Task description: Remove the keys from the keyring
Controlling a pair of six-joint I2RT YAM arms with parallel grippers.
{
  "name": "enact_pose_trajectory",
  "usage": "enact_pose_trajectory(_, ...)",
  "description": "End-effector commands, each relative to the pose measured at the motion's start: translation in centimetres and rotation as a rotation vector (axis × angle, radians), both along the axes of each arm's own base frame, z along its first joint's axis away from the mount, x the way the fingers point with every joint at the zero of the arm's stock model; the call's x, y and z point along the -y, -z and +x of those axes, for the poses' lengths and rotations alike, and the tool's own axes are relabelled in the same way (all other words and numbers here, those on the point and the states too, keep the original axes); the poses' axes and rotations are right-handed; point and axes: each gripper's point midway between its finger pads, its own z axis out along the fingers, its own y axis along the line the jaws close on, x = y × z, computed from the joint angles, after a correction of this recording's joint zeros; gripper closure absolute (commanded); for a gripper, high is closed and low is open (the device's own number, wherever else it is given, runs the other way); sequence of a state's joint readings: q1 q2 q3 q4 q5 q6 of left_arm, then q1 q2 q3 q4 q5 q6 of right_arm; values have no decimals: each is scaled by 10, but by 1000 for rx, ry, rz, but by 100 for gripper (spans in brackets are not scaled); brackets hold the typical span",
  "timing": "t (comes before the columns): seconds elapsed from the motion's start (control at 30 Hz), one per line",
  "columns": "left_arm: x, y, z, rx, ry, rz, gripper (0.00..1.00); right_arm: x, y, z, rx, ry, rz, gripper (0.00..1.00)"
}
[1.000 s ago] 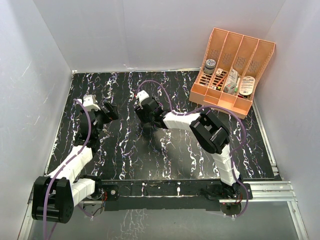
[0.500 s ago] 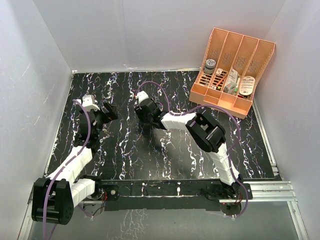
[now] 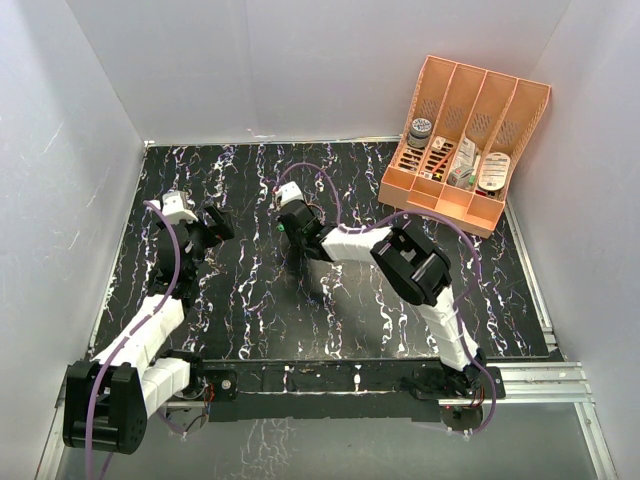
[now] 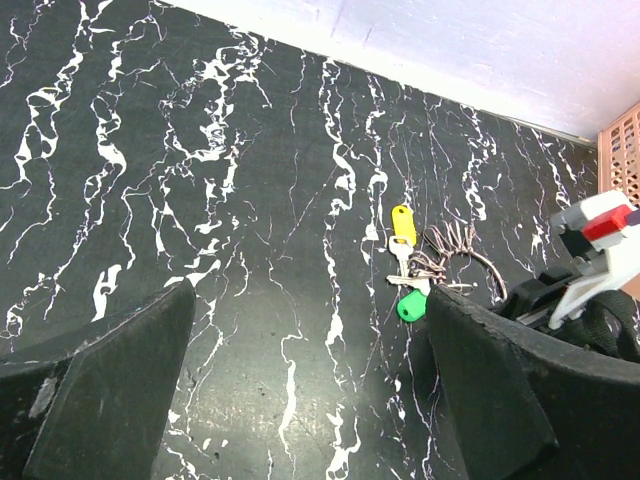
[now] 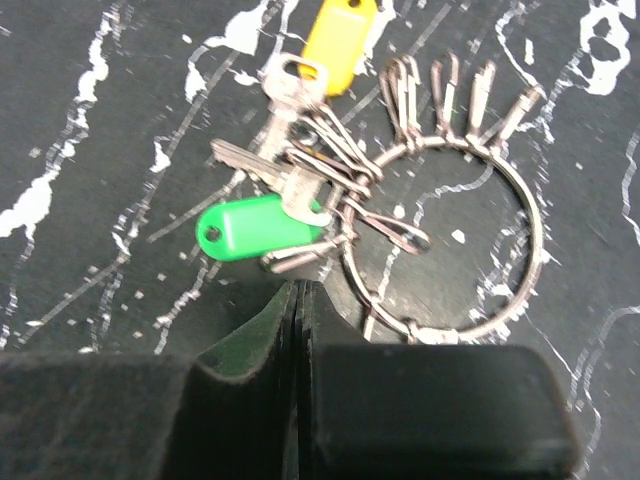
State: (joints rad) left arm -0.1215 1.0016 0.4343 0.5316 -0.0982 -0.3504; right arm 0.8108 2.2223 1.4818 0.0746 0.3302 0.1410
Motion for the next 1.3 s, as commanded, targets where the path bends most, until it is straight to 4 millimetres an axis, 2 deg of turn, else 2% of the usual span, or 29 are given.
enact_pose_trajectory(0.0,-4,-5,-2,19,-17,7,3,54,35,-29,-103,78,-172,100)
enact_pose_trajectory(0.1,-3,-5,-2,21,-12,2,3,65,15,-34,-73,92,-165,100)
enact_pose_trajectory(0.17,-2,-3,-2,21,-12,-6,3,63,-6,-32,-34,75,-143,99)
enact_pose_trajectory(0.3,1,-2,-1,28,2,-22,4,48,-59,-11,57,61,-115,83)
enact_pose_trajectory(0.37,2,-2,-1,23,6,-24,4,40,-75,-3,90,42,-111,78)
enact_pose_trajectory(0.43,2,-4,-1,25,6,-24,4,31,-83,4,114,5,-115,77)
enact_pose_trajectory(0.53,1,-4,-3,30,4,-26,4,24,-77,16,128,-35,-159,76)
enact_pose_trajectory(0.73,-1,-7,-5,36,-3,-21,3,26,-55,41,72,-72,-154,74)
enact_pose_trajectory(0.8,-1,-8,-6,39,-5,-19,3,28,-48,46,48,-81,-135,68)
enact_pose_trajectory(0.9,-1,-9,-5,46,-7,-21,3,30,-43,53,27,-83,-101,55)
enact_pose_trajectory(1.0,0,-9,-4,46,0,-21,4,29,-41,56,14,-85,-74,52)
enact_pose_trajectory(1.03,0,-8,-3,42,2,-20,6,28,-42,56,12,-85,-65,51)
enact_pose_trajectory(1.07,3,-8,-2,44,17,-19,19,27,-44,56,12,-83,-56,51)
enact_pose_trajectory(1.1,7,-9,0,53,40,-12,36,27,-45,55,13,-80,-47,51)
enact_pose_trajectory(1.13,12,-9,2,56,72,-10,47,28,-48,55,23,-74,-38,51)
enact_pose_trajectory(1.17,18,-10,5,56,106,-8,52,30,-53,54,35,-66,-32,51)
enact_pose_trajectory(1.27,39,-5,17,21,226,6,55,36,-71,54,74,-49,-24,51)
